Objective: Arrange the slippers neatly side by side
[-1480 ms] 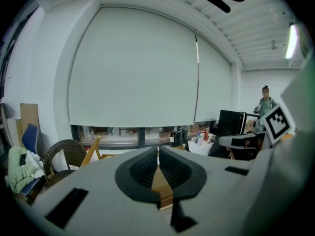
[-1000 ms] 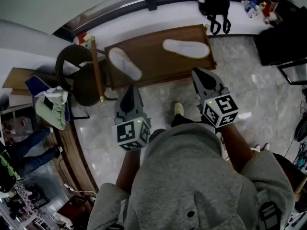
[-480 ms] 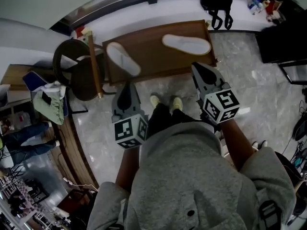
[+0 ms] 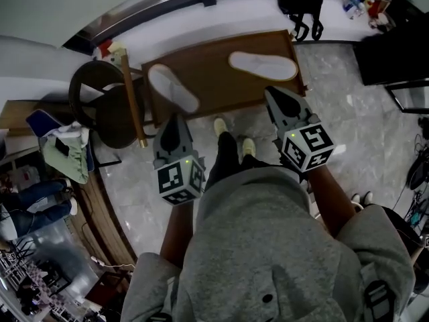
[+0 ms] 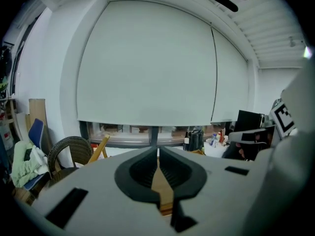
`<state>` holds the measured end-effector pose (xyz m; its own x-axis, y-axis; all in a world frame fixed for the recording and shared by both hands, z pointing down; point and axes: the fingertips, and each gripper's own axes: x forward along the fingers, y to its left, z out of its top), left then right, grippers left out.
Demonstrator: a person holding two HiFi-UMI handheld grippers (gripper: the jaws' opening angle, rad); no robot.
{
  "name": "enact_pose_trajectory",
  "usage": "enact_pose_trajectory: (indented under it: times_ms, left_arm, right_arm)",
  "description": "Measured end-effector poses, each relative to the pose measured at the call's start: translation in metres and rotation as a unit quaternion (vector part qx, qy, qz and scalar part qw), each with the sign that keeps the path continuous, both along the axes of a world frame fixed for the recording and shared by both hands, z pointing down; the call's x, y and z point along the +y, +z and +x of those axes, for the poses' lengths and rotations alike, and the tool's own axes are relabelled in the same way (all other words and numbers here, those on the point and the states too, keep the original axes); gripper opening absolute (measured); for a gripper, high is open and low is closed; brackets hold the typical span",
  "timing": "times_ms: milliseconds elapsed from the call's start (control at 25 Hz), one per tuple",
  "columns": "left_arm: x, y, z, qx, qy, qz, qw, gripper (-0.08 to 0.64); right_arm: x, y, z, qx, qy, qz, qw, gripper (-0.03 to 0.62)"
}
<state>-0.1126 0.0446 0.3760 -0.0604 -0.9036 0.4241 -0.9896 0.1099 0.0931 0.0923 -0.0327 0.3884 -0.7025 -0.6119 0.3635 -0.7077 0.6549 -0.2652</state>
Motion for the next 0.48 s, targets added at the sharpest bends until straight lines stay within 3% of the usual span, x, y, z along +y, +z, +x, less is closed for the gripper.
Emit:
enact_pose_trajectory:
  times_ms: [480]
  left_arm:
    - [-0.059, 0.027, -0.068, -0.002, -0.025, -0.019, 0.9995, 0.023]
  right_arm:
    - [-0.053, 0.0, -0.057, 0.02, -0.002, 0.002, 1.0, 0.034]
